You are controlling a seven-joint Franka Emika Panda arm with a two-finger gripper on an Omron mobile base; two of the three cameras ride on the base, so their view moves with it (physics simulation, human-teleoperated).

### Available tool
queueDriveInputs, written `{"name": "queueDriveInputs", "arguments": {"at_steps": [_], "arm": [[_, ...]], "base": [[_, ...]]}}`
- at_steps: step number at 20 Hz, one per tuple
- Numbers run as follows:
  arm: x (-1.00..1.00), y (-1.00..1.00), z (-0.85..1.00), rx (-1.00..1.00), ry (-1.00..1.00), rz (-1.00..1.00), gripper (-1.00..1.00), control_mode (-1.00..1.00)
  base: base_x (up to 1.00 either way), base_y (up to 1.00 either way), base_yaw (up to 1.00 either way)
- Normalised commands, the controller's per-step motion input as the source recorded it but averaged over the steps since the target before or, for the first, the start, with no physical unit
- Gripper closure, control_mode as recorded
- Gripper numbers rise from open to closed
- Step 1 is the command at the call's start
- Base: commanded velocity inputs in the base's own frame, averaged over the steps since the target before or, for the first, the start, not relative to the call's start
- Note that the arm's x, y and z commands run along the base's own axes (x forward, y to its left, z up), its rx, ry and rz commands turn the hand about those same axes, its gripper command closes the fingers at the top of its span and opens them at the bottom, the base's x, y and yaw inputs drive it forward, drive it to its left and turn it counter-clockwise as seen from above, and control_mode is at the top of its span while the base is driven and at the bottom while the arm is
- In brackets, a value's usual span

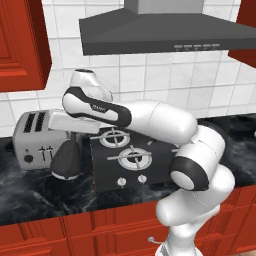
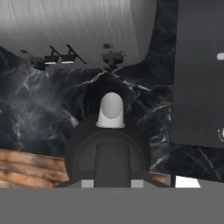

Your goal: Pick the kettle from the counter and place it on a stove burner. Then turn the burner on.

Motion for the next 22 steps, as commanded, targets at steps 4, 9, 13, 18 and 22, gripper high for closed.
{"name": "queueDriveInputs", "arguments": {"at_steps": [4, 9, 13, 18, 22], "arm": [[0.04, -0.3, 0.0, 0.0, 0.0, -0.17, 1.0, -1.0], [0.05, -0.43, 0.0, -0.01, 0.0, -0.11, 1.0, -1.0], [0.0, -0.5, 0.0, -0.01, 0.0, -0.09, 1.0, -1.0], [0.01, -0.49, 0.0, 0.0, 0.01, -0.08, 1.0, -1.0], [0.08, -0.55, 0.0, 0.0, 0.02, -0.05, 1.0, -1.0]], "base": [[0.0, 0.0, 0.0], [0.0, 0.0, 0.0], [0.0, 0.0, 0.0], [0.0, 0.0, 0.0], [0.0, 0.0, 0.0]]}}
